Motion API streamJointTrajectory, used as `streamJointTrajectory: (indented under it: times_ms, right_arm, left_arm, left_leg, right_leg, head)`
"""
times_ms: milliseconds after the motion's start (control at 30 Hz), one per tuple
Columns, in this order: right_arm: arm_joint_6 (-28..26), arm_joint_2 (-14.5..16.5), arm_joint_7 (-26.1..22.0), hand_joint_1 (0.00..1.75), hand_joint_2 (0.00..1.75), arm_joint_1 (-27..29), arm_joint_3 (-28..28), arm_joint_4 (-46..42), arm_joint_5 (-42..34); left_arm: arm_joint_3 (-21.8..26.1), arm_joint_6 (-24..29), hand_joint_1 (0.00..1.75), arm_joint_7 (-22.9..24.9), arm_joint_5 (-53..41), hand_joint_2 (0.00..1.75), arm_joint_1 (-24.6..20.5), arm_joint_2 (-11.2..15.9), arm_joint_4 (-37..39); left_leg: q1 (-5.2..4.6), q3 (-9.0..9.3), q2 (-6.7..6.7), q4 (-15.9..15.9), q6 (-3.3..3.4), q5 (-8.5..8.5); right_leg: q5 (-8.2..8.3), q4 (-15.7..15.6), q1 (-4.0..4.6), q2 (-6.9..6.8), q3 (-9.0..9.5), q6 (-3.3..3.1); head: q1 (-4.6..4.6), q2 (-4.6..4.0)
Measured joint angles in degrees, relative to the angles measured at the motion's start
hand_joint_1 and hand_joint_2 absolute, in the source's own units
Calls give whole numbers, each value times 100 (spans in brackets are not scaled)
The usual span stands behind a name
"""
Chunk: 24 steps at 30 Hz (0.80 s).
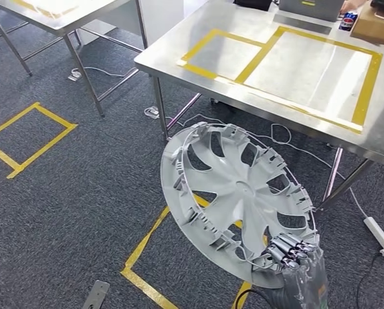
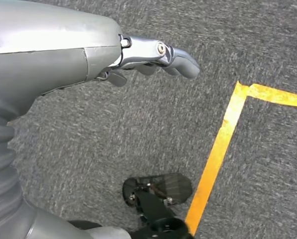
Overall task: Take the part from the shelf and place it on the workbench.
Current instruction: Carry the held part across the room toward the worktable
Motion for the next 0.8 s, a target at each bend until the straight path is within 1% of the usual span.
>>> streamJointTrajectory:
  times_ms: [33, 100, 133, 167, 200, 267, 300, 333, 367, 400, 433, 467, 500, 533, 567, 600, 633, 667, 700, 733, 767, 800]
  right_arm:
    - [-4, -5, 4, 175, 175, -9, 10, 2, 3]
    - [-14, -16, 16, 175, 175, -20, 32, 10, 9]
    - [-16, -24, 21, 175, 175, -22, 42, 14, 10]
    - [-20, -33, 26, 175, 175, -26, 50, 17, 12]
    - [-23, -43, 31, 175, 175, -29, 58, 20, 12]
    - [-33, -59, 45, 175, 175, -26, 68, 27, 12]
    - [-38, -63, 55, 175, 175, -19, 73, 31, 13]
    - [-40, -68, 66, 175, 175, -12, 79, 37, 17]
    - [-42, -74, 81, 175, 175, -8, 87, 42, 27]
    - [-43, -81, 98, 175, 175, -6, 97, 45, 44]
    - [-45, -90, 115, 175, 175, -6, 107, 48, 66]
    - [-49, -98, 134, 175, 175, -8, 116, 52, 88]
    - [-57, -103, 149, 175, 175, -10, 125, 57, 110]
    - [-67, -107, 162, 175, 175, -8, 132, 63, 127]
    - [-76, -109, 178, 175, 175, -4, 137, 68, 139]
    - [-83, -111, 189, 175, 175, 4, 139, 69, 146]
    - [-85, -114, 200, 175, 175, 12, 139, 70, 148]
    - [-85, -117, 208, 175, 175, 14, 138, 71, 150]
    - [-87, -119, 211, 175, 175, 10, 137, 71, 152]
    - [-89, -120, 213, 175, 175, 4, 136, 71, 155]
    - [-91, -121, 215, 175, 175, -1, 137, 72, 161]
    - [-93, -121, 223, 175, 175, -1, 138, 73, 172]
  left_arm:
    - [1, -2, 0, 1, -2, 175, -1, -1, 1]
    - [3, -4, 0, 3, -5, 175, 0, -3, 0]
    - [5, -5, 0, 3, -5, 175, 1, -4, 0]
    - [7, -9, 0, 2, -8, 175, 0, -4, -1]
    - [8, -13, 0, 2, -14, 175, 0, -6, -1]
    - [8, -20, 0, 1, -27, 175, 1, -9, 0]
    - [8, -22, 0, 1, -31, 175, 5, -10, 0]
    - [8, -23, 0, 1, -31, 175, 9, -10, -1]
    - [8, -25, 0, 1, -32, 175, 11, -10, -1]
    - [8, -26, 0, 1, -32, 175, 12, -10, -1]
    - [8, -27, 0, 1, -33, 175, 14, -10, 0]
    - [9, -28, 0, 1, -33, 175, 12, -10, 1]
    - [9, -28, 0, 1, -35, 175, 9, -9, 1]
    - [10, -28, 0, 1, -37, 175, 8, -8, 1]
    - [10, -29, 0, 1, -39, 175, 4, -8, 1]
    - [10, -29, 0, 2, -42, 175, 2, -9, 1]
    - [10, -29, 0, 2, -42, 175, -2, -10, 0]
    - [10, -29, 0, 2, -42, 175, -13, -11, 0]
    - [10, -29, 0, 2, -42, 175, -24, -12, 0]
    - [10, -30, 0, 1, -42, 175, -32, -13, 0]
    - [9, -30, 0, 1, -42, 175, -33, -13, 1]
    - [9, -30, 0, 1, -42, 175, -26, -13, 1]
  left_leg:
    - [-5, 50, 1, -114, 28, -29]
    - [5, 98, -4, -161, 97, -79]
    - [12, 131, -7, -173, 134, -93]
    - [19, 174, -11, -181, 166, -110]
    - [21, 211, -12, -188, 191, -135]
    - [15, 279, -11, -188, 218, -205]
    - [13, 319, -11, -188, 221, -243]
    - [12, 369, -12, -188, 220, -286]
    - [12, 432, -15, -188, 214, -331]
    - [12, 506, -19, -188, 204, -382]
    - [12, 574, -22, -190, 187, -437]
    - [7, 633, -25, -185, 163, -487]
    - [2, 664, -25, -189, 131, -530]
    - [-3, 688, -23, -192, 94, -556]
    - [-7, 710, -21, -195, 58, -564]
    - [-6, 726, -17, -198, 24, -574]
    - [-5, 730, -13, -144, -4, -573]
    - [-5, 665, -11, 4, -29, -590]
    - [-4, 525, -10, 257, -51, -648]
    - [-3, 314, -9, 605, -70, -750]
    - [-4, 56, -9, 979, -85, -898]
    - [-4, -177, -9, 1271, -92, -1024]
  right_leg:
    - [-17, -3, 11, 5, 24, 39]
    - [-39, -18, 7, -1, 89, 107]
    - [-68, 38, 5, -13, 95, 135]
    - [-150, 203, 2, -26, 20, 154]
    - [-262, 483, 1, -38, -130, 166]
    - [-544, 1264, 0, -45, -604, 189]
    - [-619, 1540, -1, -45, -818, 202]
    - [-603, 1646, -3, -45, -958, 213]
    - [-463, 1529, -7, -46, -988, 216]
    - [-215, 1214, -11, -47, -918, 213]
    - [86, 803, -15, -54, -804, 204]
    - [276, 450, -11, -61, -702, 180]
    - [397, 213, -1, -65, -621, 143]
    - [439, 105, 12, -67, -592, 97]
    - [400, 96, 27, -62, -580, 45]
    - [420, 84, 26, -55, -543, 1]
    - [426, 62, 18, -51, -503, -33]
    - [411, 43, 8, -49, -449, -63]
    - [393, 28, -3, -49, -398, -89]
    - [364, 19, -5, -51, -362, -111]
    - [329, 16, -3, -49, -331, -130]
    - [291, 16, 0, -44, -297, -141]
  head:
    - [-2, 0]
    - [2, 1]
    - [7, 2]
    - [23, 2]
    - [32, 2]
    - [52, 2]
    - [51, 2]
    - [53, 2]
    - [52, 1]
    - [54, 1]
    - [57, 1]
    - [56, 0]
    - [53, 0]
    - [50, 0]
    - [46, -1]
    - [43, 0]
    - [43, 1]
    - [34, 1]
    - [26, 2]
    - [18, 1]
    - [10, 0]
    - [11, 0]
